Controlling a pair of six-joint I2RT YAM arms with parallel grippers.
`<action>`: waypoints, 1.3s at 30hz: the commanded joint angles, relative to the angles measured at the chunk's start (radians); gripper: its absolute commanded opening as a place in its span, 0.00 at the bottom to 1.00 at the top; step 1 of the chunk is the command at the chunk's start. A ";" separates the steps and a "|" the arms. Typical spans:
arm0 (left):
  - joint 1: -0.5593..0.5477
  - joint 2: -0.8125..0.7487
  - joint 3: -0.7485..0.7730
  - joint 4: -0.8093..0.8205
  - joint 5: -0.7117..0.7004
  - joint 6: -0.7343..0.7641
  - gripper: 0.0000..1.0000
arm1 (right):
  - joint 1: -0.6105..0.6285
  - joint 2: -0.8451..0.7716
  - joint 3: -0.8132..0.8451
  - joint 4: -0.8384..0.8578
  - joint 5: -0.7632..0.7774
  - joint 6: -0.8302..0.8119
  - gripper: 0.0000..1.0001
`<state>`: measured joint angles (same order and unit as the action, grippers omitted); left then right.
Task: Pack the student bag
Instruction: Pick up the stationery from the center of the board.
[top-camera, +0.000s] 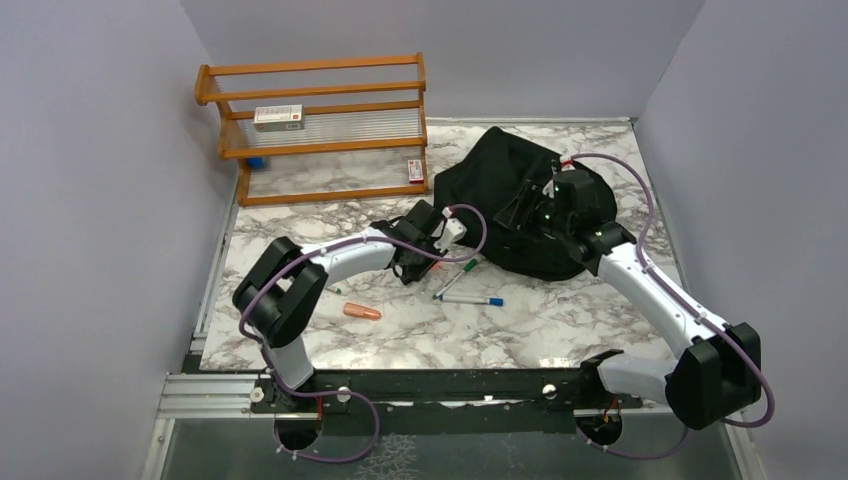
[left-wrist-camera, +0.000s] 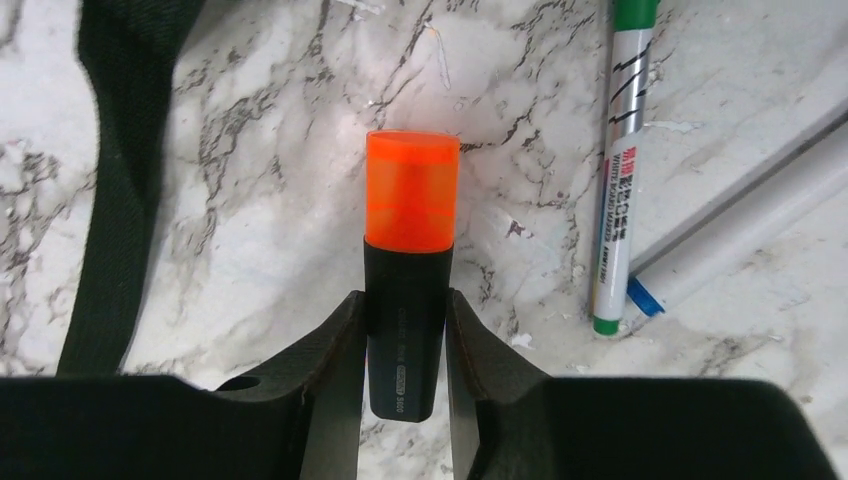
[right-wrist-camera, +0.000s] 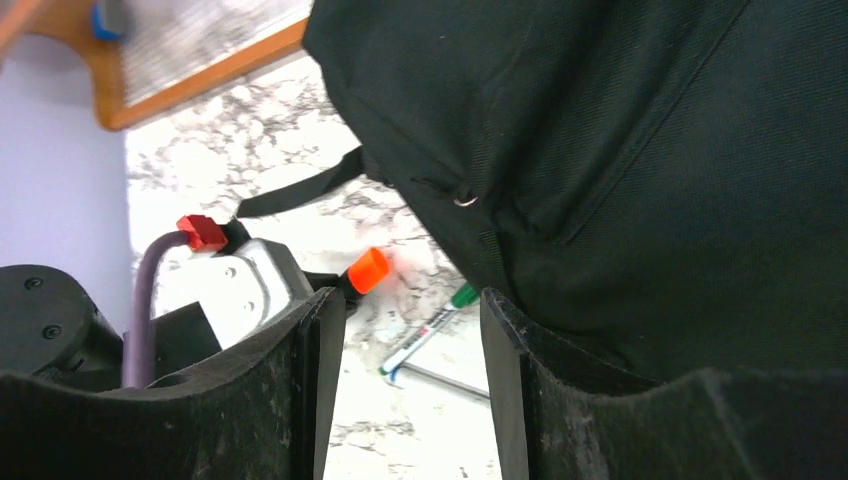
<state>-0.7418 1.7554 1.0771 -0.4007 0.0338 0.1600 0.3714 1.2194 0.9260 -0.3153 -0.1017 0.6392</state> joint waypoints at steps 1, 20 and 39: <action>0.005 -0.152 -0.011 0.052 0.065 -0.094 0.20 | -0.002 -0.063 -0.079 0.177 -0.105 0.148 0.57; 0.000 -0.237 -0.005 0.350 0.410 -0.407 0.22 | -0.002 0.015 -0.286 0.528 -0.324 0.508 0.58; 0.001 -0.178 0.046 0.363 0.428 -0.415 0.22 | -0.002 0.036 -0.228 0.480 -0.381 0.352 0.55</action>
<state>-0.7372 1.5517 1.0721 -0.0753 0.4240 -0.2481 0.3664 1.1973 0.6495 0.1616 -0.3725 1.0561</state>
